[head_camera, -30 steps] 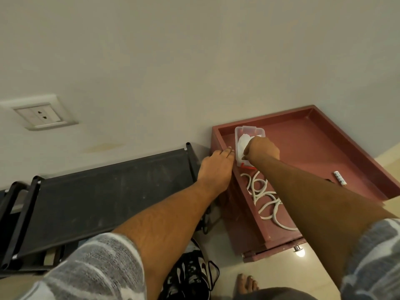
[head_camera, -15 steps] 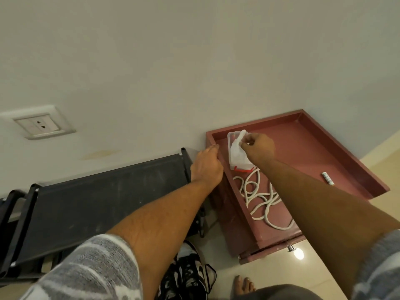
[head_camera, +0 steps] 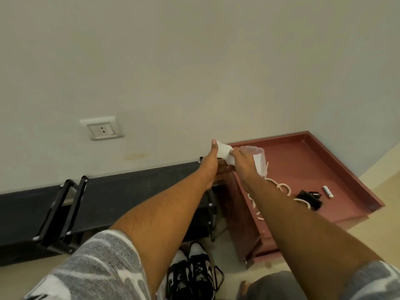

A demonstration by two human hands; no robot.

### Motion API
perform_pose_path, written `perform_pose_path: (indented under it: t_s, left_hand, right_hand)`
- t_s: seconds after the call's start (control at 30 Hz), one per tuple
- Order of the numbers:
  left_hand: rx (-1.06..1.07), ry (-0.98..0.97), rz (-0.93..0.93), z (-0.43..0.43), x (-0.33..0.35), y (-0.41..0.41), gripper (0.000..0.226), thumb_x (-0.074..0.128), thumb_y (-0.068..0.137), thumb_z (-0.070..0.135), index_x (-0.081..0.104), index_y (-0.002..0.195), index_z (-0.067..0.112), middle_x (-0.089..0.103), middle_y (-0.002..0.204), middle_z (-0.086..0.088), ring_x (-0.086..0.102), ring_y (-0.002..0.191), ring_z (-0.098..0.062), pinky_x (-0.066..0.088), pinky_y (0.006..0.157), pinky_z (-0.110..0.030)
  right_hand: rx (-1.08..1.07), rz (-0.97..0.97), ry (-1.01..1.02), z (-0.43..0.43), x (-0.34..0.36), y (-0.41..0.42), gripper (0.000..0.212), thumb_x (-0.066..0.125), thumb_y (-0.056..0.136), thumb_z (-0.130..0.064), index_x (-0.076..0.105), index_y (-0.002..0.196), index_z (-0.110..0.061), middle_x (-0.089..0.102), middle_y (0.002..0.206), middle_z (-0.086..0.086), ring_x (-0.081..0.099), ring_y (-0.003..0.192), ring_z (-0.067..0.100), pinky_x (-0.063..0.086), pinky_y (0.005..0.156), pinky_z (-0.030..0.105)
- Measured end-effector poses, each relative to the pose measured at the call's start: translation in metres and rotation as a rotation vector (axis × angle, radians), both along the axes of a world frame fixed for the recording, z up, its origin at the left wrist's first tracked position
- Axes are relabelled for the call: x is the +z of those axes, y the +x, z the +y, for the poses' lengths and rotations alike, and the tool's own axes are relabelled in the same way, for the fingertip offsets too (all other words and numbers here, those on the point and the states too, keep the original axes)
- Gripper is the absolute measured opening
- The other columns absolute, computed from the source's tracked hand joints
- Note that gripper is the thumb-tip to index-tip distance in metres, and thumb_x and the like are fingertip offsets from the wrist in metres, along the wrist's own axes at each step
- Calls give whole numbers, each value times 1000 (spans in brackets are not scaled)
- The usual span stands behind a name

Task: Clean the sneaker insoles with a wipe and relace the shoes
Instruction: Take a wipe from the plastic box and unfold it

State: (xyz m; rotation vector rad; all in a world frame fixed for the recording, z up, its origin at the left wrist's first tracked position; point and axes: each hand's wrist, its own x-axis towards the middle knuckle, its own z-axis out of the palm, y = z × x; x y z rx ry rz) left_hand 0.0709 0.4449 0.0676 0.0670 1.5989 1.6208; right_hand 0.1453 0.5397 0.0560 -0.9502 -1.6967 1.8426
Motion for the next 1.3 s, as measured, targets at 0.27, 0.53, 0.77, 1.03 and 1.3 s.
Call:
perform_pose_path:
  t_s: [0.27, 0.53, 0.77, 1.03, 1.3]
  left_hand:
    - [307, 87, -119, -145, -15, -43, 74, 31, 107, 70, 70, 129, 12, 80, 115, -14, 76, 105, -35, 63, 80, -46]
    - [319, 143, -102, -250, -53, -63, 40, 58, 110, 36, 63, 139, 10, 76, 125, -16, 77, 108, -33, 64, 78, -41]
    - [314, 119, -66, -273, -61, -74, 71, 71, 82, 65, 70, 130, 12, 76, 126, -13, 74, 117, -30, 59, 104, -46]
    - [338, 119, -85, -261, -89, -87, 28, 72, 101, 13, 71, 128, 7, 79, 117, -11, 77, 104, -24, 63, 80, -34]
    - [242, 95, 49, -272, -110, -92, 21, 72, 100, 12, 71, 120, 6, 78, 117, -17, 77, 105, -31, 66, 84, -43]
  right_hand:
    - [122, 184, -603, -144, -33, -27, 30, 52, 101, -23, 72, 114, -4, 74, 98, 12, 66, 80, 21, 49, 65, 31]
    - [273, 92, -658, -217, -46, -60, 25, 57, 102, -21, 74, 108, -4, 70, 84, 10, 62, 67, 17, 50, 61, 30]
    - [284, 55, -614, -217, -66, -84, 31, 57, 103, -22, 72, 124, -3, 71, 99, 10, 61, 76, 16, 50, 66, 30]
    - [359, -60, -337, -208, -81, -83, 27, 50, 107, -23, 73, 115, -13, 76, 109, 14, 64, 94, 24, 50, 80, 38]
    - [485, -76, 52, -188, -75, -78, 48, 82, 86, -40, 67, 128, -22, 76, 115, -1, 73, 105, 10, 57, 88, 26]
